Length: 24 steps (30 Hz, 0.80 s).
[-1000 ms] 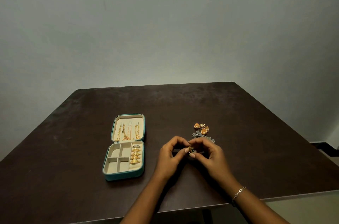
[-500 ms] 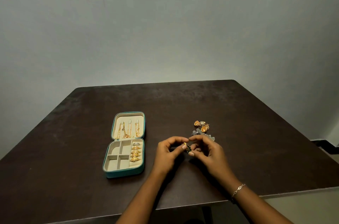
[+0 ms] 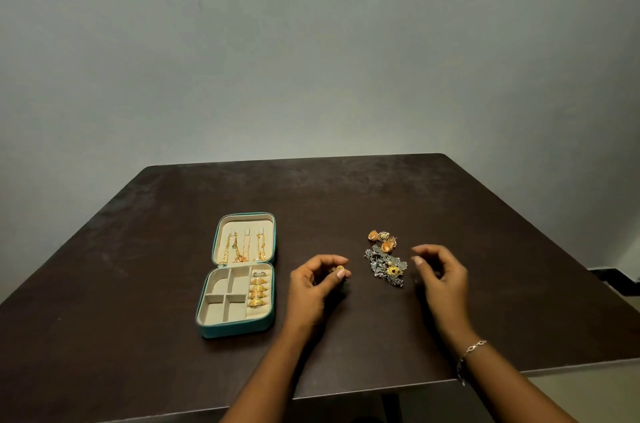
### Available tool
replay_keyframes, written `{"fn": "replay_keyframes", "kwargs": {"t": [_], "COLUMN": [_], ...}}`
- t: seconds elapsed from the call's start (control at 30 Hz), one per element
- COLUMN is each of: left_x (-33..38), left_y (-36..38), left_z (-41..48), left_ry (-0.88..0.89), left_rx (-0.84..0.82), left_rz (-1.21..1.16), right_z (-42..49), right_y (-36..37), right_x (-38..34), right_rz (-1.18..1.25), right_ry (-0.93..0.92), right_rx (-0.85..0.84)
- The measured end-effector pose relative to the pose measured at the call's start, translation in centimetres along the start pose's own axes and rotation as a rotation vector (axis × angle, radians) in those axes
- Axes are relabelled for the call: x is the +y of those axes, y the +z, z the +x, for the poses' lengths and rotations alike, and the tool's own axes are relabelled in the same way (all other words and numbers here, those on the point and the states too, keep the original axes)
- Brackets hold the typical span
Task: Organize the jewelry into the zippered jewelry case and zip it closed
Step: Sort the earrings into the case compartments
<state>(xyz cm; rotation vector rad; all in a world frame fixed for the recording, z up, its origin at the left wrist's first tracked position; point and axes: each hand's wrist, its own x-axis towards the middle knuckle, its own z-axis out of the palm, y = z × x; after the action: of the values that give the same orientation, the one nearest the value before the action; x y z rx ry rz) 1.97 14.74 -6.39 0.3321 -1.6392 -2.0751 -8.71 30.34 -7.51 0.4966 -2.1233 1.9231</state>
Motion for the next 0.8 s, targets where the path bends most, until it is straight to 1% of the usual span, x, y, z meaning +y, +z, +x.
{"fn": "replay_keyframes", "kwargs": {"t": [0.03, 0.1, 0.27, 0.4, 0.5, 0.67, 0.8], "left_x": [0.02, -0.01, 0.01, 0.13, 0.23, 0.15, 0.05], "left_y": [-0.01, 0.05, 0.16, 0.18, 0.20, 0.23, 0.16], "left_z": [-0.02, 0.06, 0.11, 0.05, 0.01, 0.04, 0.09], "left_ry": [-0.007, -0.019, -0.011, -0.007, -0.008, -0.014, -0.007], "left_rx": [0.003, 0.007, 0.014, -0.006, -0.018, -0.024, -0.023], "left_rz": [-0.005, -0.011, -0.018, -0.013, -0.017, -0.039, -0.042], "right_z": [0.45, 1.11, 1.30, 1.28, 1.26, 1.06, 1.09], "right_y": [-0.44, -0.82, -0.69, -0.57, -0.47, -0.58, -0.73], "right_x": [0.50, 0.97, 0.32, 0.25, 0.20, 0.18, 0.08], "right_rz": [-0.031, -0.105, -0.272, -0.424, -0.452, -0.417, -0.228], "right_ry": [0.039, 0.087, 0.050, -0.024, -0.021, -0.017, 0.041], "right_rx": [0.019, -0.016, -0.246, -0.335, -0.333, -0.285, -0.205]}}
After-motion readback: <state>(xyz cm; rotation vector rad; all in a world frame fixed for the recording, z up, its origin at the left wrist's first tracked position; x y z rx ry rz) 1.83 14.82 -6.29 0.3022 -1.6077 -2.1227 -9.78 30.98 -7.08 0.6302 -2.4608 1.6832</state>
